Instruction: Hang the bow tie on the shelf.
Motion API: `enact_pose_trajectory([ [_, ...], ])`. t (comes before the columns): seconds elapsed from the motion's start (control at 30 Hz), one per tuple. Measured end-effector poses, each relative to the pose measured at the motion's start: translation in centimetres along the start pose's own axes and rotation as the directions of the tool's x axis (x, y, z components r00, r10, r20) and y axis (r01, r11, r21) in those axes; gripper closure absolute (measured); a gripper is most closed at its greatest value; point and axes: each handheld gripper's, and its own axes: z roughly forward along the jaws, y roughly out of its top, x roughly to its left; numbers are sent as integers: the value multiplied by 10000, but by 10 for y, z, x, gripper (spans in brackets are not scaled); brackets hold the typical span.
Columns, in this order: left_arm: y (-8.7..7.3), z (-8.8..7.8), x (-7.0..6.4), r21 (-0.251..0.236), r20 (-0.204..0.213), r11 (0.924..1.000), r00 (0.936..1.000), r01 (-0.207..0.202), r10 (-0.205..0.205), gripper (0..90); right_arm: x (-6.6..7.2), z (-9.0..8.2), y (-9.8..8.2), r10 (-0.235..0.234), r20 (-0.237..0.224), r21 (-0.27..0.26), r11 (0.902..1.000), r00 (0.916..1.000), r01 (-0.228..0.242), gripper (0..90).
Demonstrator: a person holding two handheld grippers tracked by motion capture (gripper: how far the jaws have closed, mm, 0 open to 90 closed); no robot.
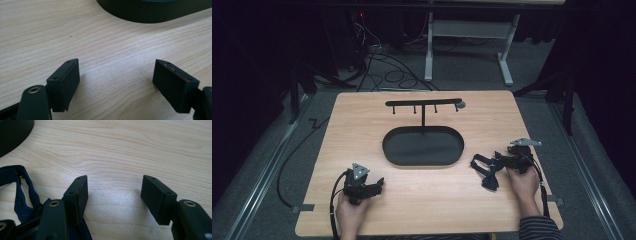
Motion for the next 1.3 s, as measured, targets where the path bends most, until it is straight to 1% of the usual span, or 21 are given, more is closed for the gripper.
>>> enact_pose_trajectory([
  [0.6, 0, 0, 0, -17, 26, 10000, 10000, 21, -21, 219, 0, 0, 0, -36, 15, 19, 10000, 10000, 36, 400],
  [0.93, 0, 0, 0, -15, 16, 10000, 10000, 17, -17, 220, -1, -2, -1, 125, 65, 8, 9999, 9999, -125, 400],
  [1.07, 0, 0, 0, -16, 6, 10000, 10000, 26, -26, 221, 0, -1, -1, 34, 138, 33, 10000, 9999, -35, 399],
  [1.3, 0, 0, 0, -17, 7, 10000, 10000, 27, -27, 221, 0, -1, -1, 49, 130, 42, 10000, 9999, -49, 401],
])
